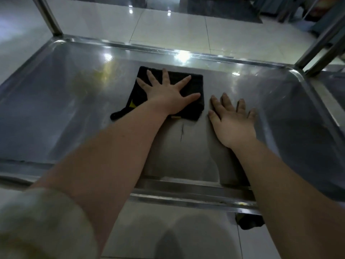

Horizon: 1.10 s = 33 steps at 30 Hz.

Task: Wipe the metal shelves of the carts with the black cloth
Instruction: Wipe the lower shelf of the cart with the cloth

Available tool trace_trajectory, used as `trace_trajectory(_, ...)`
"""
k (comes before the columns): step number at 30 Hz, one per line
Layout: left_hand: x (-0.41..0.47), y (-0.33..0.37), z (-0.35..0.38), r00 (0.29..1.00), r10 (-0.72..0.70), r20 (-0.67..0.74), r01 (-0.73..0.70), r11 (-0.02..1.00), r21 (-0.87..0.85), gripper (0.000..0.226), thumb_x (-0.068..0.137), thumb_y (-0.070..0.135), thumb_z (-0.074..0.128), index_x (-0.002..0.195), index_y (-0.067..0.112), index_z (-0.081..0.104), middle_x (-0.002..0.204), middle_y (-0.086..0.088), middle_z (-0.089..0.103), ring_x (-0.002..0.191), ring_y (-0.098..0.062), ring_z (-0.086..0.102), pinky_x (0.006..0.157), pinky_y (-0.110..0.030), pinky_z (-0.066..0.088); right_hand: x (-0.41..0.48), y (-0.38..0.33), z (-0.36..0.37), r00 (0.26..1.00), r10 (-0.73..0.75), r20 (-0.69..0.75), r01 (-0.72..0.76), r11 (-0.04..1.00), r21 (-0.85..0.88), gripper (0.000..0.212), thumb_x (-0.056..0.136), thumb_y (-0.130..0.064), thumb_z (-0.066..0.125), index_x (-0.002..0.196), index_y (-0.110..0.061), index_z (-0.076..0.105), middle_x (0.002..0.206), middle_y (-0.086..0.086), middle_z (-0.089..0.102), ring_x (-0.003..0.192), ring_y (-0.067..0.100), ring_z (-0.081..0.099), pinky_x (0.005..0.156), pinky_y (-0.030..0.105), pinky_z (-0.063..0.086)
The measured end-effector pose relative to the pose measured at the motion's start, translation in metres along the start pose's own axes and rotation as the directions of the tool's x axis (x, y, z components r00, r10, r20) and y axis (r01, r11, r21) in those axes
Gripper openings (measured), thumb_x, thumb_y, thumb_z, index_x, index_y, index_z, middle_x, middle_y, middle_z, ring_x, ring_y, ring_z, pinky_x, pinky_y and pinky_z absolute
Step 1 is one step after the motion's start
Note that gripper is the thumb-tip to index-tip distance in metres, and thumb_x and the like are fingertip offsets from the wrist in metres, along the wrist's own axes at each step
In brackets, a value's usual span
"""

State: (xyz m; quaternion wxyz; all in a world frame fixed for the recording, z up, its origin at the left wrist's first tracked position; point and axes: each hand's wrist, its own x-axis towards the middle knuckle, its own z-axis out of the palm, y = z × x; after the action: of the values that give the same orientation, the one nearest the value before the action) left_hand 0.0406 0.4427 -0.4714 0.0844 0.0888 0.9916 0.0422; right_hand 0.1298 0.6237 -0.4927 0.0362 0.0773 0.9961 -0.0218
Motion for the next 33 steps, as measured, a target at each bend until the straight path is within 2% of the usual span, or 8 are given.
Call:
trace_trajectory(4, 0.034, 0.009, -0.009, 1.000, 0.019, 0.008, -0.019, 1.000, 0.001, 0.083, 0.073, 0.095, 0.016, 0.147, 0.062, -0.001, 0.165, -0.008, -0.015, 0.143, -0.053, -0.018, 0.106, -0.077, -0.009, 0.000, 0.000, 0.001, 1.000, 0.025, -0.018, -0.025, 1.000, 0.005, 0.056, 0.101, -0.058, 0.015, 0.154, -0.047, 0.004, 0.165, -0.011, 0.000, 0.151, 0.035, -0.001, 0.117, 0.061, -0.002)
trace_trajectory(7, 0.027, 0.007, -0.010, 0.999, 0.038, 0.017, -0.038, 0.999, 0.013, 0.080, 0.076, 0.093, 0.015, 0.147, 0.062, -0.003, 0.165, -0.007, -0.015, 0.144, -0.052, -0.019, 0.105, -0.077, -0.011, 0.003, 0.001, -0.001, 0.999, 0.045, -0.003, -0.045, 0.999, 0.030, 0.055, 0.100, -0.060, 0.016, 0.153, -0.049, 0.005, 0.165, -0.013, 0.001, 0.151, 0.032, -0.002, 0.117, 0.060, -0.003)
trace_trajectory(12, -0.036, -0.018, 0.006, 0.987, 0.153, 0.042, -0.155, 0.987, 0.051, 0.074, 0.079, 0.090, 0.015, 0.144, 0.064, -0.012, 0.164, -0.005, -0.017, 0.144, -0.048, -0.021, 0.106, -0.075, -0.014, 0.002, 0.001, -0.005, 0.999, 0.034, 0.034, -0.036, 0.999, 0.032, 0.056, 0.100, -0.060, 0.014, 0.154, -0.048, 0.003, 0.165, -0.012, -0.002, 0.152, 0.032, -0.004, 0.117, 0.060, -0.003)
trace_trajectory(18, -0.138, -0.064, 0.021, 0.989, 0.151, 0.002, -0.151, 0.985, 0.089, 0.076, 0.069, 0.092, 0.002, 0.138, 0.068, -0.020, 0.164, -0.002, -0.018, 0.146, -0.046, -0.018, 0.109, -0.072, -0.010, -0.004, -0.002, -0.012, 0.998, 0.025, 0.065, -0.027, 0.999, 0.028, 0.058, 0.100, -0.059, 0.014, 0.155, -0.045, 0.003, 0.165, -0.010, -0.004, 0.151, 0.034, -0.004, 0.118, 0.061, -0.002)
trace_trajectory(23, -0.155, -0.069, 0.021, 0.996, 0.088, -0.007, -0.087, 0.993, 0.075, 0.081, 0.064, 0.093, 0.000, 0.138, 0.069, -0.018, 0.164, -0.001, -0.018, 0.147, -0.045, -0.017, 0.111, -0.072, -0.010, -0.005, -0.021, -0.024, 0.987, 0.093, 0.131, -0.097, 0.995, 0.029, 0.056, 0.102, -0.055, 0.017, 0.154, -0.045, 0.000, 0.164, -0.013, -0.010, 0.150, 0.036, -0.013, 0.113, 0.069, -0.005)
trace_trajectory(25, -0.156, -0.066, 0.022, 0.996, 0.084, -0.012, -0.083, 0.994, 0.068, 0.081, 0.064, 0.093, 0.000, 0.139, 0.068, -0.016, 0.165, 0.000, -0.017, 0.147, -0.044, -0.017, 0.111, -0.071, -0.011, -0.006, -0.050, -0.026, 0.997, 0.011, 0.082, -0.022, 0.992, 0.127, 0.055, 0.104, -0.050, 0.022, 0.155, -0.043, 0.004, 0.165, -0.013, -0.009, 0.150, 0.034, -0.014, 0.115, 0.066, -0.003)
trace_trajectory(28, -0.161, -0.069, 0.024, 0.996, 0.078, -0.031, -0.077, 0.996, 0.043, 0.081, 0.067, 0.093, 0.003, 0.141, 0.067, -0.012, 0.165, 0.002, -0.015, 0.148, -0.042, -0.018, 0.111, -0.070, -0.013, -0.009, -0.096, -0.018, 0.984, -0.176, 0.000, 0.171, 0.952, 0.255, 0.051, 0.105, -0.045, 0.026, 0.155, -0.043, 0.014, 0.165, -0.013, 0.001, 0.152, 0.024, -0.007, 0.119, 0.059, -0.001)
trace_trajectory(33, -0.158, -0.085, 0.024, 0.998, 0.053, -0.018, -0.052, 0.998, 0.042, 0.082, 0.070, 0.095, 0.013, 0.143, 0.066, -0.009, 0.165, 0.007, -0.012, 0.147, -0.041, -0.020, 0.108, -0.068, -0.017, -0.003, -0.102, -0.011, 0.981, -0.193, 0.013, 0.179, 0.929, 0.325, 0.052, 0.105, -0.051, 0.015, 0.155, -0.039, 0.023, 0.164, -0.011, 0.014, 0.152, 0.022, 0.003, 0.120, 0.051, -0.005)
